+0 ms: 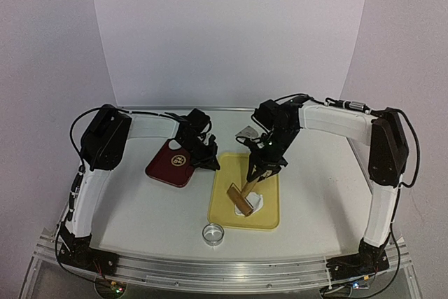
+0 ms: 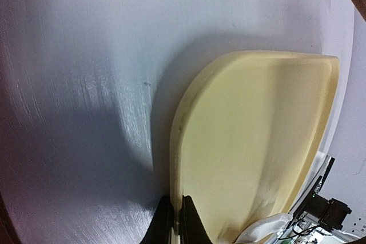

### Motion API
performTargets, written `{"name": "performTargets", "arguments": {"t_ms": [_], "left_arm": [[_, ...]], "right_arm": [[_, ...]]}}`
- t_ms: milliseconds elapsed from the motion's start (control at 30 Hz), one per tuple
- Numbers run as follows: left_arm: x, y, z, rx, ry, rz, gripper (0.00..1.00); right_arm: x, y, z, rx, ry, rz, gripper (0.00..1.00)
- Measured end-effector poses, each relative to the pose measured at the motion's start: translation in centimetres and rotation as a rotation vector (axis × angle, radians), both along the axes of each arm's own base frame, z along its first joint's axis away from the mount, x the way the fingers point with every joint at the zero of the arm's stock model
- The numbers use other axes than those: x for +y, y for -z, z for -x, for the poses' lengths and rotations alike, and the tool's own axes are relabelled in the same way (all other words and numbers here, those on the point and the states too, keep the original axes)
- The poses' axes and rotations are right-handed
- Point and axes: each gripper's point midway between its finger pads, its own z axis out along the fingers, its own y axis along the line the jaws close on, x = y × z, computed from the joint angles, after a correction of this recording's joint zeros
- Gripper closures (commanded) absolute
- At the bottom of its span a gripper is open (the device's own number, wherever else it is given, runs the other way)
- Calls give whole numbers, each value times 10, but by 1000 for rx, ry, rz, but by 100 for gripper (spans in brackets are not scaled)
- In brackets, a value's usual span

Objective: Roll out the dumpling wrappers from the dough

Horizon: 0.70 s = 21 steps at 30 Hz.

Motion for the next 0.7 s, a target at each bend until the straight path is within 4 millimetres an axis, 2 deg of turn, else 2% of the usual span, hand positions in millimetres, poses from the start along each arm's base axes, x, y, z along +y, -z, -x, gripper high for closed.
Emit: {"name": "performTargets", "arguments": {"t_ms": [267, 333, 467, 700], "left_arm": [[0, 0, 0, -8, 9, -1, 100], [0, 0, 0, -11, 13, -3, 100], [1, 0, 0, -17, 18, -5, 100], [3, 0, -3, -34, 13, -21, 100]], "right_arm": [[-8, -69, -23, -188, 49, -30, 100], [-10, -77, -24, -198, 56, -32, 100], [-15, -68, -19, -149, 69, -8, 100], [-31, -26, -6, -39, 75, 104, 100]]}}
